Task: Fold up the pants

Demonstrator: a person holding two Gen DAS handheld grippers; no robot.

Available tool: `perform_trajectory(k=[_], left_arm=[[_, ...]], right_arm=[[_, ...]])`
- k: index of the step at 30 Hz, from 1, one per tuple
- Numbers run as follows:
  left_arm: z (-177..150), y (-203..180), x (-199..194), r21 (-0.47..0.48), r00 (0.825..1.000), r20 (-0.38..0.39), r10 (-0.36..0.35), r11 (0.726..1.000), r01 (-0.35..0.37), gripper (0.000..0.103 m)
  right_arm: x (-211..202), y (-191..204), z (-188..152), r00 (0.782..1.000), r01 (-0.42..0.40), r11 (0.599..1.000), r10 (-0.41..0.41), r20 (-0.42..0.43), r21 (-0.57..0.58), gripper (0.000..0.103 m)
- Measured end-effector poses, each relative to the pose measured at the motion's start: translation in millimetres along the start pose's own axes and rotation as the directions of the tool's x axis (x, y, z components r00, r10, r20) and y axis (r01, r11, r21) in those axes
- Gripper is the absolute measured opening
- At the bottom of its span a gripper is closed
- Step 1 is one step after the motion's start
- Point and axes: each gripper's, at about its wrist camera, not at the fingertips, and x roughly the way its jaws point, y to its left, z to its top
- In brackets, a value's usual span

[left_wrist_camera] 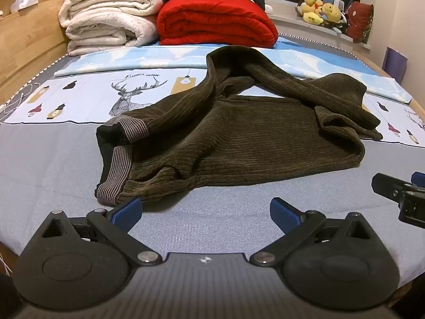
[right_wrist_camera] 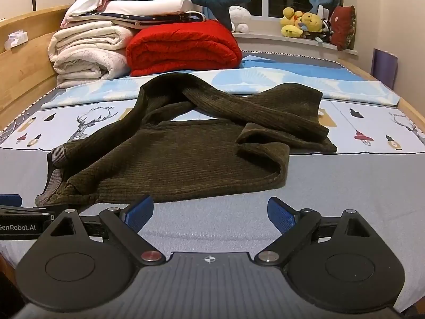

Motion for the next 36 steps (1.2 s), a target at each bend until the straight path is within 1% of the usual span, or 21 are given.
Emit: perform_trajectory(k=[29,36], left_arm=[[-2.6,0.4,2.7,-0.002,1.0,-0.005,0.001,1.0,-0.001,0.102],[-2.9,0.1,3.4,-0.002,1.0,-0.006,0.001,1.0,-0.001,0.102]], right_arm=[[2.6,0.9,-1.6,1.0,0.001,1.0,-0.001,-0.001,-0.001,0.093],[-7.7,1.8,6.6,1.0,0.0,1.0,0.0,-0.003,0.001,0.093]])
